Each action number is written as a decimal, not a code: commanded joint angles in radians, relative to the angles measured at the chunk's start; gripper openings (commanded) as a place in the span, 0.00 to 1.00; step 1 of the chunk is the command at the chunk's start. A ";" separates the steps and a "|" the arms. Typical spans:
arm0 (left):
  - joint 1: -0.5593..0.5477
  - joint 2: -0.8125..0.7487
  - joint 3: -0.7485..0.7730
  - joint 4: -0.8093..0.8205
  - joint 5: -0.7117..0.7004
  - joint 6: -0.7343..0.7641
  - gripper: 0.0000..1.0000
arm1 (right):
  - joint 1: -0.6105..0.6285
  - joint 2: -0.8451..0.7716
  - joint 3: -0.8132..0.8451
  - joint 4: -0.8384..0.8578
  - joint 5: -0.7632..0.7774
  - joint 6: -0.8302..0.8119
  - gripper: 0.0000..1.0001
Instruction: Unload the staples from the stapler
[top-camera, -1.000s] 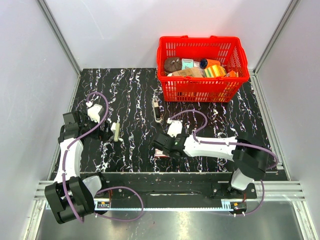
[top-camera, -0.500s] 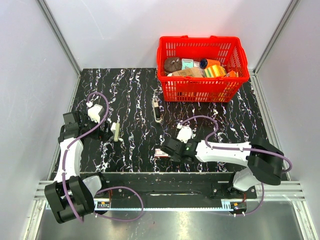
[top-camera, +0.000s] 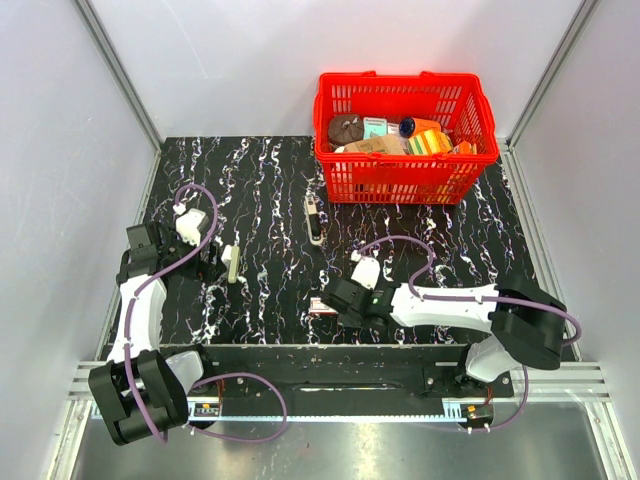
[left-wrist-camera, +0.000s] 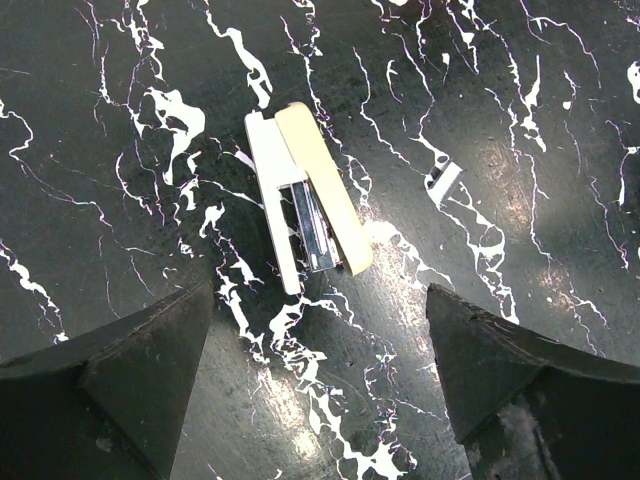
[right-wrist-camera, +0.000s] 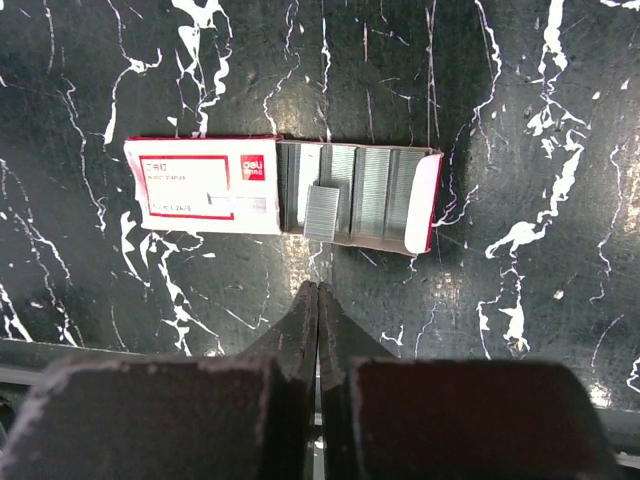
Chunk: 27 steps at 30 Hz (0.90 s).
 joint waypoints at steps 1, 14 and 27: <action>0.005 0.003 0.005 0.021 0.022 0.018 0.92 | 0.009 0.026 0.036 0.024 0.000 -0.016 0.00; 0.005 0.007 -0.003 0.029 0.022 0.022 0.92 | -0.003 0.065 0.068 0.024 0.029 -0.047 0.00; 0.005 0.003 -0.006 0.024 0.025 0.028 0.91 | -0.035 0.083 0.066 0.030 0.029 -0.067 0.00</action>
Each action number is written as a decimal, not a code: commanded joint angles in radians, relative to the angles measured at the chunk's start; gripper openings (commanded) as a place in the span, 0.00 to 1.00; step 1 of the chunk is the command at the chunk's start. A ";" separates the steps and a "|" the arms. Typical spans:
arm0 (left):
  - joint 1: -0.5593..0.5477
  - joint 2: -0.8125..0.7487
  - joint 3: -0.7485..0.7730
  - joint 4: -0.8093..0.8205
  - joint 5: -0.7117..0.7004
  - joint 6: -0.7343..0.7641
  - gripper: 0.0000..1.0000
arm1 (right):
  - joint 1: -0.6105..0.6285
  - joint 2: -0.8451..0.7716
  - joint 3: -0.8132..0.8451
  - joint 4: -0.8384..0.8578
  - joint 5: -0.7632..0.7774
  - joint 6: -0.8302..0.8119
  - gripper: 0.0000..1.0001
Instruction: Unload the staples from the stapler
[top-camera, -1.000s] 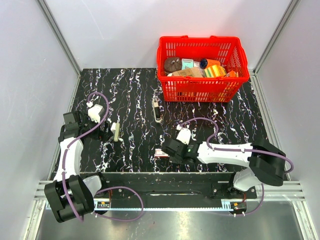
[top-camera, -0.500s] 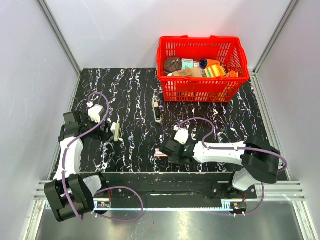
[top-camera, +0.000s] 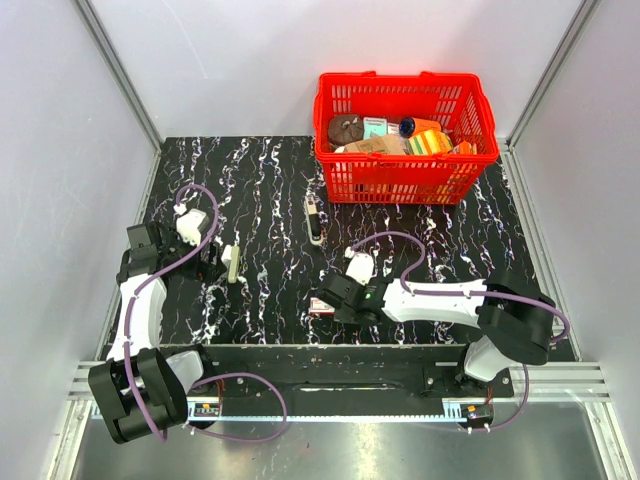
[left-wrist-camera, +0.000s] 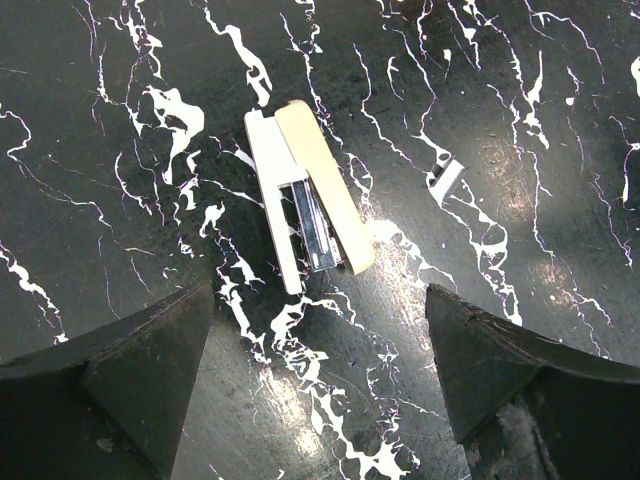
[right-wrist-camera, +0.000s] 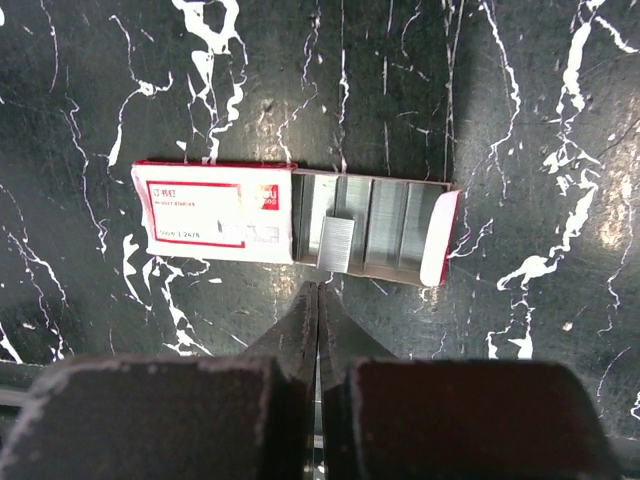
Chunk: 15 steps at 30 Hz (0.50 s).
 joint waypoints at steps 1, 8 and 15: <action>0.005 -0.006 -0.007 0.022 0.025 0.019 0.91 | -0.019 0.009 0.015 0.020 0.022 -0.014 0.00; 0.003 -0.006 -0.006 0.019 0.028 0.022 0.91 | -0.020 -0.011 0.030 0.037 -0.005 -0.042 0.00; 0.005 -0.008 -0.004 0.016 0.033 0.023 0.91 | -0.020 -0.094 0.030 0.022 0.034 -0.056 0.00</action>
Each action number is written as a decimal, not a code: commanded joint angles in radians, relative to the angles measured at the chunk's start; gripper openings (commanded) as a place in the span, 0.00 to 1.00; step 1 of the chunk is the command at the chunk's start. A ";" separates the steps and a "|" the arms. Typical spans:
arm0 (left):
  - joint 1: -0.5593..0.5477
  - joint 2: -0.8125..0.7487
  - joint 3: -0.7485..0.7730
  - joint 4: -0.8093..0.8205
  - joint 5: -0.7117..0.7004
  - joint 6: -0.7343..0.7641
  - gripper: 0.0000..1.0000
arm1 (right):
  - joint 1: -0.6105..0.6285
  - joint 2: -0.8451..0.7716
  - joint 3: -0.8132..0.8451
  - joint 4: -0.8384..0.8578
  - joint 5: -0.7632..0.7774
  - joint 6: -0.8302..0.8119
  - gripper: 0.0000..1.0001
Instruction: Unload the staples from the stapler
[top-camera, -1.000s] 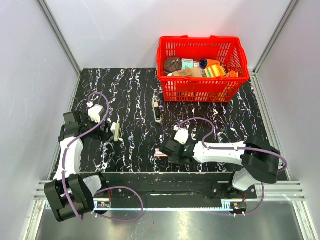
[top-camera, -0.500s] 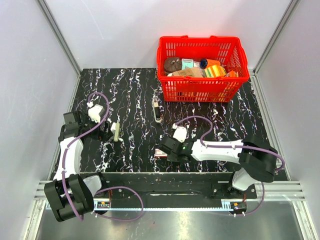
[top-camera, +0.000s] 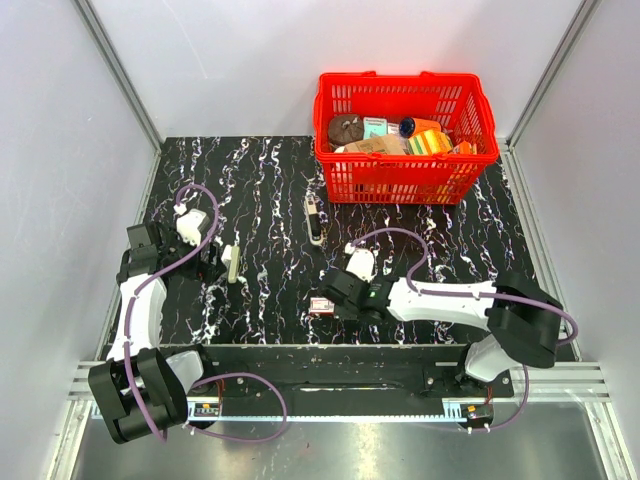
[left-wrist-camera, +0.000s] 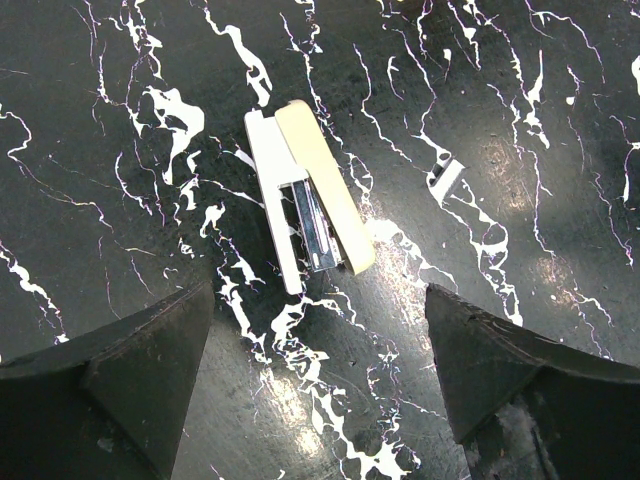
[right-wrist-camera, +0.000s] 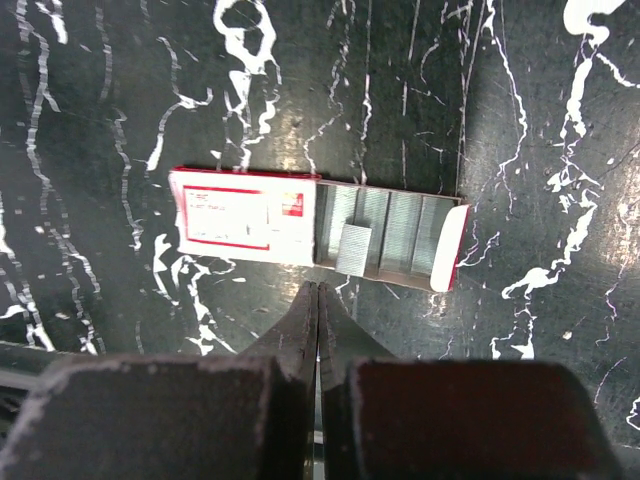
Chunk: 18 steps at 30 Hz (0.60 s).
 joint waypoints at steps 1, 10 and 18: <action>0.005 -0.009 -0.006 0.015 0.031 0.020 0.91 | -0.003 -0.077 0.032 -0.002 0.040 -0.019 0.00; 0.005 -0.014 -0.004 0.008 0.034 0.025 0.91 | -0.005 0.011 0.018 0.000 0.020 -0.007 0.00; 0.005 -0.008 -0.001 0.005 0.028 0.031 0.91 | -0.006 0.069 -0.002 0.032 0.002 -0.002 0.00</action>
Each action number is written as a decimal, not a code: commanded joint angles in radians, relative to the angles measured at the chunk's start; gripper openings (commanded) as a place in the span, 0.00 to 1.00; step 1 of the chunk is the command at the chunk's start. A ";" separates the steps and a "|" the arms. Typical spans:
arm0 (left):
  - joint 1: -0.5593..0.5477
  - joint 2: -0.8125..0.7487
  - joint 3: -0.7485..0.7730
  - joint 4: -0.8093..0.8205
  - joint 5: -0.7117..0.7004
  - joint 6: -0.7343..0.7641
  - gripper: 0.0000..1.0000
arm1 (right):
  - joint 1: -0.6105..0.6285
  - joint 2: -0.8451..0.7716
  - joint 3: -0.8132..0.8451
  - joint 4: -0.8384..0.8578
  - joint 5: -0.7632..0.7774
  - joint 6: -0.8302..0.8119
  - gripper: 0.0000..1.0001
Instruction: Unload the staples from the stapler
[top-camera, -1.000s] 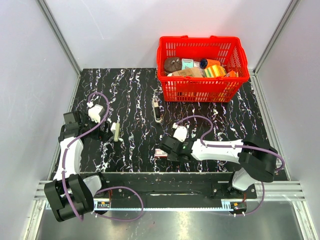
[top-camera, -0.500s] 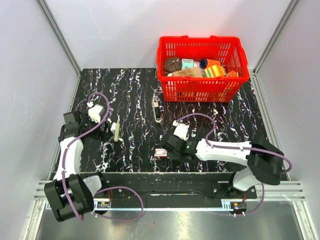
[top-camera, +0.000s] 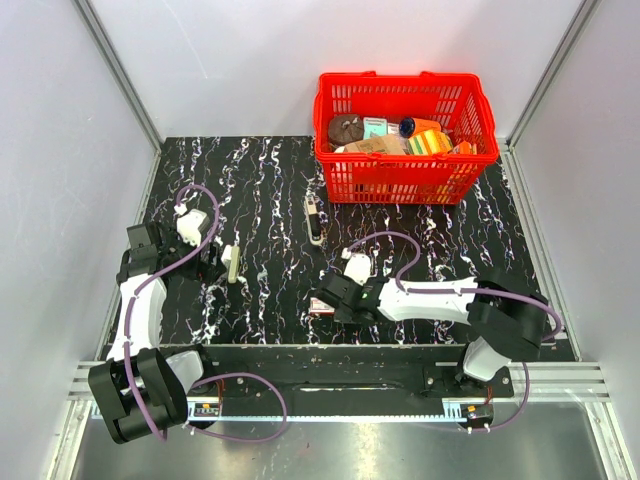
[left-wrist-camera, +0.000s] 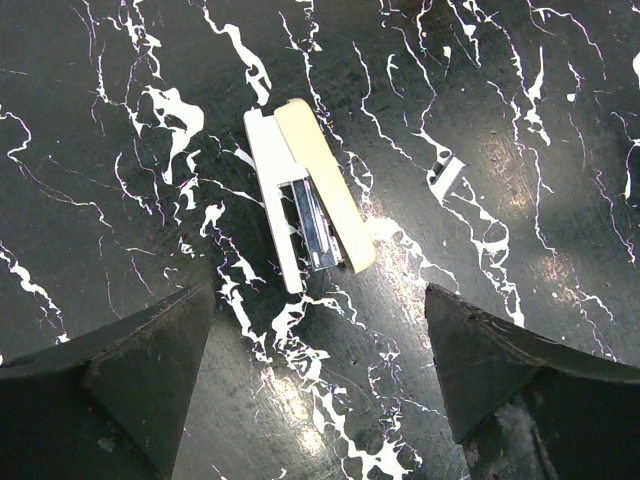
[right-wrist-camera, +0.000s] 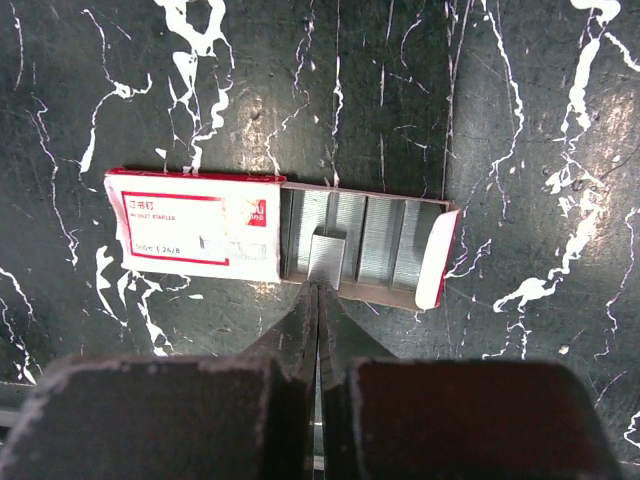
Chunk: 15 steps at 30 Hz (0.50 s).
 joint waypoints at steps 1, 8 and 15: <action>0.005 -0.006 -0.001 0.008 0.029 0.020 0.91 | -0.008 0.010 0.002 0.026 0.002 0.004 0.00; 0.005 -0.005 0.002 0.008 0.032 0.020 0.91 | -0.008 -0.066 0.022 0.006 0.040 -0.016 0.00; 0.005 -0.006 -0.001 0.008 0.034 0.019 0.91 | -0.028 -0.080 0.019 0.002 0.053 -0.028 0.00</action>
